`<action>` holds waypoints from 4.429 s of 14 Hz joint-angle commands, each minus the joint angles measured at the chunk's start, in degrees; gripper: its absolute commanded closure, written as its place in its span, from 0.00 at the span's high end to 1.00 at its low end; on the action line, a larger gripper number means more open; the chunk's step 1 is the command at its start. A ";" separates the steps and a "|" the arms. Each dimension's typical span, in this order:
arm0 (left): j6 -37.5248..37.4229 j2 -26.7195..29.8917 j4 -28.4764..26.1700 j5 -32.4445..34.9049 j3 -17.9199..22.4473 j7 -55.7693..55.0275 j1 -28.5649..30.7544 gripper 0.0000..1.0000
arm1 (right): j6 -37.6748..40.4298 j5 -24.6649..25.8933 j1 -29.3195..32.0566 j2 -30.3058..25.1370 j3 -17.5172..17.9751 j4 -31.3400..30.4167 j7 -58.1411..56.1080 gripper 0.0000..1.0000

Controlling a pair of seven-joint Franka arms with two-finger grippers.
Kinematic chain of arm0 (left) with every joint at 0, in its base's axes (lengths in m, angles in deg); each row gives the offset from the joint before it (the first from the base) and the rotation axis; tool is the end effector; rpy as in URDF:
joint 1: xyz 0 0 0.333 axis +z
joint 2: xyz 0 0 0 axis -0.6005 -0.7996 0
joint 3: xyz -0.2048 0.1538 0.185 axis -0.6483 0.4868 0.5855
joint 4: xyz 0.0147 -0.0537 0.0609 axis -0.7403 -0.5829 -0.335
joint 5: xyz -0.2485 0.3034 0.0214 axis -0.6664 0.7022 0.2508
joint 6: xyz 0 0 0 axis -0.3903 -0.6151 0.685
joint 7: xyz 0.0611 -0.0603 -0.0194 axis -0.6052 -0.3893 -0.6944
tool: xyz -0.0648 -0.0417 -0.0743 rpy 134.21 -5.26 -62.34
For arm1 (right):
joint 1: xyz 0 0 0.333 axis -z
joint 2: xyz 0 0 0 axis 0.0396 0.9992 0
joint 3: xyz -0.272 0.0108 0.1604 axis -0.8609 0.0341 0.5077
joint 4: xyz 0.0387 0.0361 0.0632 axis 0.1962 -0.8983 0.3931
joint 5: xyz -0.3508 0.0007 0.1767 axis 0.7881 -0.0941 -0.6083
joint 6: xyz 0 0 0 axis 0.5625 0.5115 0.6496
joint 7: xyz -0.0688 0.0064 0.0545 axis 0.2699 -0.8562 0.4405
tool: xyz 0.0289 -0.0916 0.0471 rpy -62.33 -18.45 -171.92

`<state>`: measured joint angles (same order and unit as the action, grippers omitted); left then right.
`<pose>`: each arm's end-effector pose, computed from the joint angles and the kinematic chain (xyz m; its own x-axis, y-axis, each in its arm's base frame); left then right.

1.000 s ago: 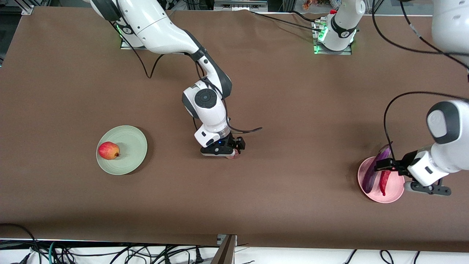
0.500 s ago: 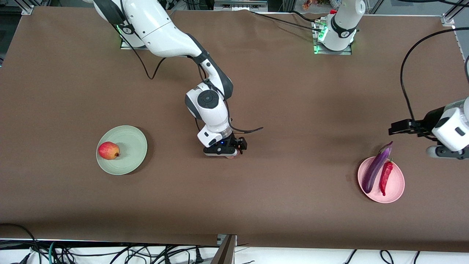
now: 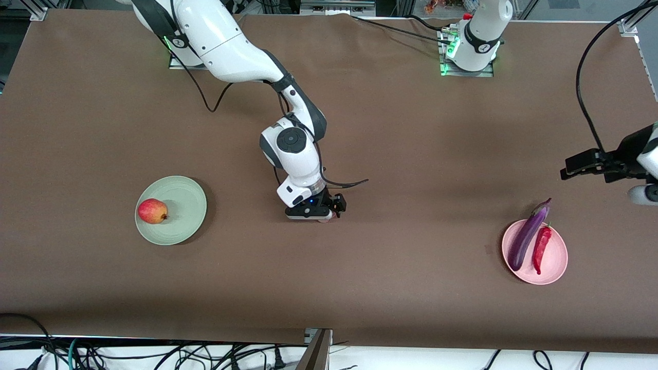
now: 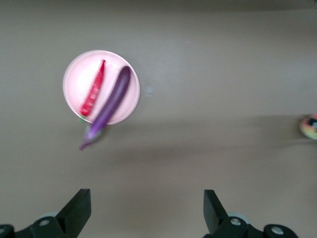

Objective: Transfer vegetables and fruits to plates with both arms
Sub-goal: 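Lift the peach with the right gripper while the left gripper withdraws, then carry the peach to the green plate and lower it beside the pomegranate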

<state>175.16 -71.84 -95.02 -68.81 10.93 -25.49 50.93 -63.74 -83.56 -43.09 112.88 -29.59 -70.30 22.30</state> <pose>0.6400 0.0243 0.5885 0.9994 0.0218 -0.0277 0.0253 -0.9910 0.1317 0.5941 0.4818 0.1935 0.9529 -0.1108 0.2822 -0.0490 -0.9749 -0.2171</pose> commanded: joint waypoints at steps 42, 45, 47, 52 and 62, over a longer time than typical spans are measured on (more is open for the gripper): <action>6.79 16.62 -21.65 1.50 19.28 -0.80 -18.07 1.00 | 39.53 0.35 26.30 -17.01 -3.80 -4.41 -55.93 0.48; 6.70 16.62 -21.74 1.58 19.28 -0.80 -18.06 1.00 | 38.04 0.09 29.47 -16.48 -3.71 -6.07 -59.11 0.48; 6.70 16.62 -21.74 1.58 19.19 -0.80 -18.07 1.00 | 34.36 -0.18 29.74 -16.39 -3.62 -9.05 -59.03 0.48; 6.70 16.62 -21.65 1.58 19.28 -0.80 -17.98 1.00 | 26.52 -2.82 29.66 -15.16 -3.62 -14.52 -58.85 0.48; 6.44 16.89 -21.74 1.50 19.54 -0.80 -17.98 1.00 | 26.78 -2.73 29.74 -14.63 -3.53 -13.73 -58.50 1.00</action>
<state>182.01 -54.72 -117.82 -68.46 30.07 -26.02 33.31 -36.89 -85.60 -13.68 99.36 -33.46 -84.06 -35.95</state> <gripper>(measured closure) 0.000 0.198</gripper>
